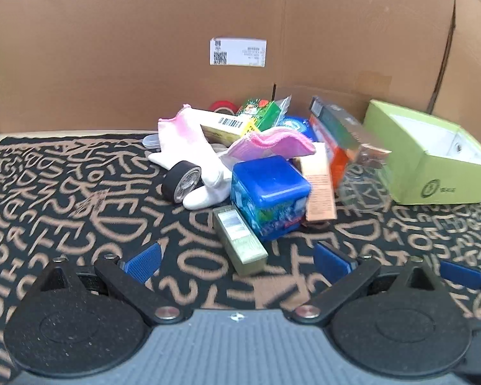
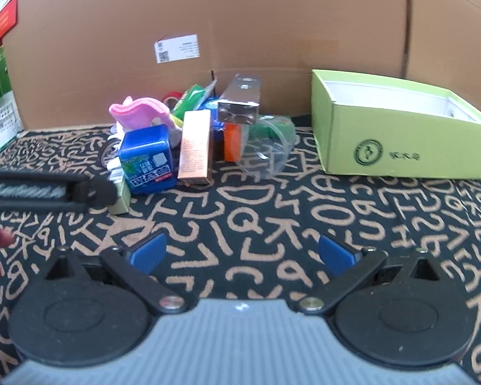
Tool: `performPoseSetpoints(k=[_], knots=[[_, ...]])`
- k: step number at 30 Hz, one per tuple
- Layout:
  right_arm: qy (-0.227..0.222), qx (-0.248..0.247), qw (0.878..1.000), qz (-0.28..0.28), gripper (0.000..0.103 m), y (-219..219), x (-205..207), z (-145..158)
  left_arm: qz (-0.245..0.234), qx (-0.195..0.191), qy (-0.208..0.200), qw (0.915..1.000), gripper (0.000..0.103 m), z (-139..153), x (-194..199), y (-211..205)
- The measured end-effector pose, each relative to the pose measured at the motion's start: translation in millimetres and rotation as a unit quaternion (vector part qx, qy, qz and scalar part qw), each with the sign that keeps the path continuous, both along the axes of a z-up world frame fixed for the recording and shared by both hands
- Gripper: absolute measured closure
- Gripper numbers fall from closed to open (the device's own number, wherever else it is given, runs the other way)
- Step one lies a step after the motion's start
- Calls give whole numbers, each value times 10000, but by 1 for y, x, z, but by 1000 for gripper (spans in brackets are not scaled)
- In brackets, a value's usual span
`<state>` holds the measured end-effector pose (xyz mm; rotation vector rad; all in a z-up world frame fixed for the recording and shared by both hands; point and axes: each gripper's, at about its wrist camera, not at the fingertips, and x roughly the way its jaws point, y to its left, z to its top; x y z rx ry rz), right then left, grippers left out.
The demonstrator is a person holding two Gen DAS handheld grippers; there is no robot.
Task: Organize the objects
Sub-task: 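Grasp the small pale green box with the left tool while the right tool grasps the tall copper box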
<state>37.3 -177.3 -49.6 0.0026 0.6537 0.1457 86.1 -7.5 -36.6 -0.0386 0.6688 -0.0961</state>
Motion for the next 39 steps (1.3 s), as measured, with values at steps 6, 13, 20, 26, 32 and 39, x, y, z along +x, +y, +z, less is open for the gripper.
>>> performPoseSetpoints(k=[6, 13, 20, 26, 32, 39], knots=[[131, -33, 9999, 99, 0, 2, 18, -10, 74, -6, 329, 9994, 5, -20, 29, 7], [102, 36, 9990, 442, 0, 11, 43, -13, 4, 160, 280, 9995, 40, -21, 36, 12], [127, 95, 9983, 569, 20, 25, 70, -17, 109, -122, 144, 9998, 66, -22, 37, 29], [-9, 199, 9979, 617, 48, 40, 85, -17, -22, 111, -164, 9998, 66, -28, 28, 24], [-82, 244, 9969, 745, 69, 45, 94, -23, 54, -449, -55, 9990, 73, -26, 30, 36], [-181, 79, 9963, 832, 72, 37, 58, -11, -250, -515, 245, 9981, 79, -23, 13, 34]])
